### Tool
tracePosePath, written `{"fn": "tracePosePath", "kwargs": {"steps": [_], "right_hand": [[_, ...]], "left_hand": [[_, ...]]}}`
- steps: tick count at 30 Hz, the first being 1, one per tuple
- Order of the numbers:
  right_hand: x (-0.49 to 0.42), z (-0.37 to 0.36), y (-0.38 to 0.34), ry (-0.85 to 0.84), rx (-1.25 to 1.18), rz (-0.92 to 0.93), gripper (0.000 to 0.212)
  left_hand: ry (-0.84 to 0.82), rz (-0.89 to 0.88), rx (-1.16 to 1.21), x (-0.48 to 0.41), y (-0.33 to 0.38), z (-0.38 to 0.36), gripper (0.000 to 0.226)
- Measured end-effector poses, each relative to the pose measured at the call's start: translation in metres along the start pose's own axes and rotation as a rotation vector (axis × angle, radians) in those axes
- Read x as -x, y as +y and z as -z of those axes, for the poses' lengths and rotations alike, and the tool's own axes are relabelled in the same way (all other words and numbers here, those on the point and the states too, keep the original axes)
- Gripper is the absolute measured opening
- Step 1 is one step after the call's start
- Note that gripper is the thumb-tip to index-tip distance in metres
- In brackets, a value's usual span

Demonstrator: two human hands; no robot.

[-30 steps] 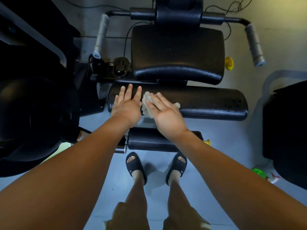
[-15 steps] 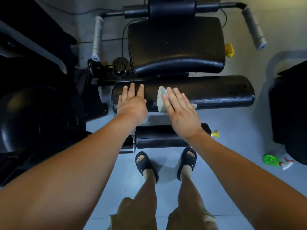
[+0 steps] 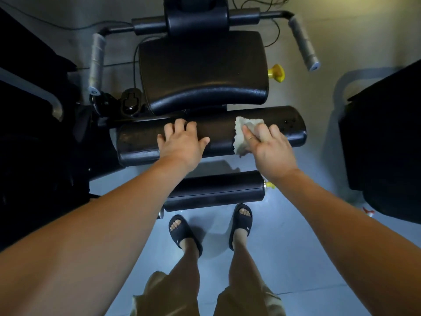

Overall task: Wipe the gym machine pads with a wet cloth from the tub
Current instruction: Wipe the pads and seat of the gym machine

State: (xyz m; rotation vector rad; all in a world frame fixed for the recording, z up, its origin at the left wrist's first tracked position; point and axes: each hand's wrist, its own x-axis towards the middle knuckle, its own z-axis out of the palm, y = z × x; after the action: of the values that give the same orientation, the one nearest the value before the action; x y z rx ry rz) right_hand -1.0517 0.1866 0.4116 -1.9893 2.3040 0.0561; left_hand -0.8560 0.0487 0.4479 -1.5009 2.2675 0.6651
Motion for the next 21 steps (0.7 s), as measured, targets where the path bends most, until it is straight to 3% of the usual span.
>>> {"fn": "tracePosePath", "kwargs": {"steps": [4, 10, 14, 16, 19, 21], "right_hand": [[-0.009, 0.013, 0.000, -0.102, -0.189, -0.199, 0.057], [-0.045, 0.013, -0.032, -0.139, -0.206, 0.117, 0.064], [-0.059, 0.013, 0.000, -0.132, -0.170, -0.215, 0.057], [-0.068, 0.015, -0.003, -0.210, -0.185, -0.267, 0.060], [-0.077, 0.012, -0.018, -0.287, -0.305, 0.024, 0.070], [-0.086, 0.012, -0.011, -0.300, -0.282, 0.154, 0.063]], "left_hand": [[-0.007, 0.060, -0.058, -0.004, 0.011, 0.000, 0.064], [0.049, 0.099, -0.056, -0.007, 0.013, -0.006, 0.064], [0.034, 0.120, -0.040, -0.009, 0.016, -0.007, 0.061], [0.033, 0.131, -0.028, -0.010, 0.018, -0.007, 0.057], [0.028, 0.115, 0.016, -0.008, 0.016, -0.004, 0.058], [0.008, 0.073, 0.047, -0.006, 0.008, 0.004, 0.062]]}}
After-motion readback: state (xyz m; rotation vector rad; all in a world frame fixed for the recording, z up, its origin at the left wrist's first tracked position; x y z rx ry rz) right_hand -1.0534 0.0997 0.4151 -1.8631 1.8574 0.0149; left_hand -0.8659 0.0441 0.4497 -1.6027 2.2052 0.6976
